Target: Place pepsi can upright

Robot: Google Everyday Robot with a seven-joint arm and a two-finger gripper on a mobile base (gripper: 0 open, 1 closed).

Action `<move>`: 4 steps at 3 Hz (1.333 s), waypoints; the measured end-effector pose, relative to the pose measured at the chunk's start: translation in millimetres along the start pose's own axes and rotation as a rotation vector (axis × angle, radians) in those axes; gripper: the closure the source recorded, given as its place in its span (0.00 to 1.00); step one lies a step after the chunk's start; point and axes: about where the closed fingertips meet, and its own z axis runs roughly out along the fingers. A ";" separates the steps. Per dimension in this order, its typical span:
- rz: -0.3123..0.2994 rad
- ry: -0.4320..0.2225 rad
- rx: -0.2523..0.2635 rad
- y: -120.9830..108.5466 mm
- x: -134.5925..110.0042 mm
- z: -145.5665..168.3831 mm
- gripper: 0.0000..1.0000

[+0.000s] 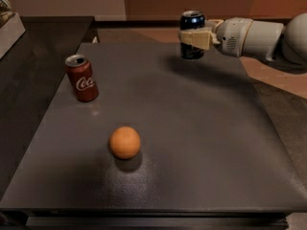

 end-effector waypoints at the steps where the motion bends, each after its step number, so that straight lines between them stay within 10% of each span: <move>1: -0.075 -0.011 0.019 7.0 4.5 -5.0 1.00; 4: -0.089 0.007 0.086 0.1 34.9 -10.3 1.00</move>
Offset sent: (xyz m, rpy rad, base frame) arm -0.0180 -0.0118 -0.0192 -0.1104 -0.1453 -0.0586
